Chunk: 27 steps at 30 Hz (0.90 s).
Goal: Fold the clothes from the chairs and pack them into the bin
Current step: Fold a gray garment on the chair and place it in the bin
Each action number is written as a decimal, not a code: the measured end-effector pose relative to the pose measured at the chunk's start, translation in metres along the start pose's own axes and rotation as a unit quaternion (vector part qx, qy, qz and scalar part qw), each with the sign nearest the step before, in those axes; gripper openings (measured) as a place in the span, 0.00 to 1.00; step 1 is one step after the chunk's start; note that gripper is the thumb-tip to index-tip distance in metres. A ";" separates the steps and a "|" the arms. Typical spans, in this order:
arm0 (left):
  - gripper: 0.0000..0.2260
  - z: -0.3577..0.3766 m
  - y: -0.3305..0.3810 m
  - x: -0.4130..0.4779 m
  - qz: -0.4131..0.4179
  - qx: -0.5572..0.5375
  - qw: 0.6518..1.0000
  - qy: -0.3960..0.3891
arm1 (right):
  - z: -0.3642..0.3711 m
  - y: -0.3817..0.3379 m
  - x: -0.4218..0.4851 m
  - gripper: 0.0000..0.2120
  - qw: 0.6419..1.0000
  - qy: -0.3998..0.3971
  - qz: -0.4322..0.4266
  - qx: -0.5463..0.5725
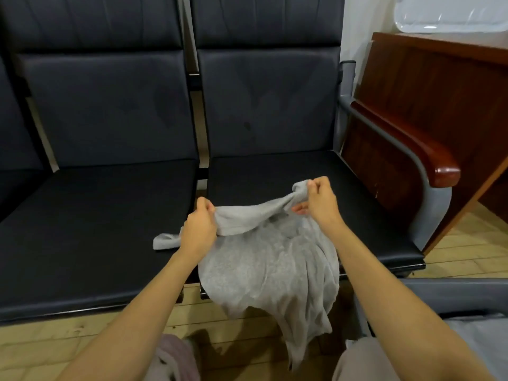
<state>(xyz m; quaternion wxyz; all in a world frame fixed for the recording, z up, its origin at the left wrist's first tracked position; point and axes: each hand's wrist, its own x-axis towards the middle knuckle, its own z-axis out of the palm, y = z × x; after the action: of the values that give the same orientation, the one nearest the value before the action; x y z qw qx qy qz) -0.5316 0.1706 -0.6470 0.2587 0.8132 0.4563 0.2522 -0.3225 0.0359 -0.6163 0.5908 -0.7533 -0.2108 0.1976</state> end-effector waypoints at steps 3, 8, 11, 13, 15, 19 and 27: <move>0.06 -0.013 0.018 0.031 -0.005 -0.025 1.000 -0.008 | -0.006 -0.027 0.032 0.08 1.000 -0.001 0.023 -0.009; 0.25 0.003 0.050 0.082 0.097 -0.034 0.988 -0.117 | -0.008 -0.058 0.072 0.24 0.993 -0.087 -0.033 0.066; 0.29 0.041 0.038 0.055 0.175 0.163 0.960 -0.146 | 0.005 -0.030 0.053 0.32 0.980 -0.182 -0.029 -0.075; 0.24 0.065 0.018 0.021 0.221 0.263 0.917 -0.201 | 0.015 0.020 0.032 0.30 0.905 -0.247 -0.047 -0.343; 0.22 0.080 -0.003 0.000 0.177 0.253 0.925 -0.220 | 0.019 0.063 0.017 0.29 0.831 -0.243 -0.096 -0.492; 0.24 0.075 -0.012 -0.003 0.191 0.269 0.938 -0.104 | 0.018 0.082 0.023 0.28 0.820 -0.195 -0.134 -0.522; 0.19 0.070 -0.020 0.032 0.157 0.246 0.951 -0.099 | 0.013 0.086 0.032 0.27 0.855 -0.081 -0.164 -0.486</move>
<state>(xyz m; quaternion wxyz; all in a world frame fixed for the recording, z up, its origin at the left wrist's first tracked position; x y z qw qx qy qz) -0.4838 0.1938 -0.7059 0.0517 0.9338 0.3427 0.0882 -0.2956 0.0455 -0.7050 0.1545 -0.8803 -0.4475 0.0301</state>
